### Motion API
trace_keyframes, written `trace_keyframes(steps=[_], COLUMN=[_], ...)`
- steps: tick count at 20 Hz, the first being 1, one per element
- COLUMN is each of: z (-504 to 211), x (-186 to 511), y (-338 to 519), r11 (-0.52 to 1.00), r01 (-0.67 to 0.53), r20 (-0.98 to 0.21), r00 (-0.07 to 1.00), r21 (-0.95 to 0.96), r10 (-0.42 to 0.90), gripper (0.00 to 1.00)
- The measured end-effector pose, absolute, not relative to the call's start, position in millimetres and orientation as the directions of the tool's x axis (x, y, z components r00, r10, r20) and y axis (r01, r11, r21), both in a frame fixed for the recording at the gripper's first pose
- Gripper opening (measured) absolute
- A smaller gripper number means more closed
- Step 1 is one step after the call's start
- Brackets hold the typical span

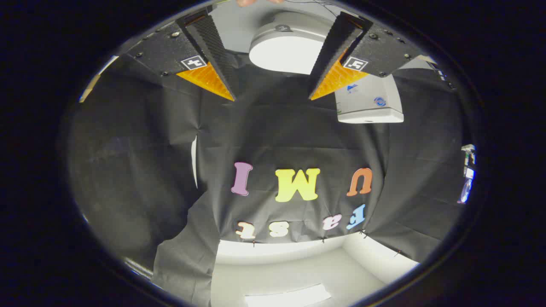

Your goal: Open the toilet lid.

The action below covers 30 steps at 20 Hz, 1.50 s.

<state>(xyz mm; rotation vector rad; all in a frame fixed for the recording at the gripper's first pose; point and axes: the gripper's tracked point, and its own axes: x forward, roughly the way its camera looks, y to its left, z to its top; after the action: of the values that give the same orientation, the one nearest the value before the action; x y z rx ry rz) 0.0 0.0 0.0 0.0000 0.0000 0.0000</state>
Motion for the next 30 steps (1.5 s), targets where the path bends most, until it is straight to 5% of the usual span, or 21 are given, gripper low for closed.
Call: trace_keyframes(steps=[30], z=[-37.4], x=[21.1], y=[-18.2], r11=[0.995], r01=[0.104], r20=[-0.056], r00=[0.993], r21=[0.006], r10=[-0.103], gripper=[1.0])
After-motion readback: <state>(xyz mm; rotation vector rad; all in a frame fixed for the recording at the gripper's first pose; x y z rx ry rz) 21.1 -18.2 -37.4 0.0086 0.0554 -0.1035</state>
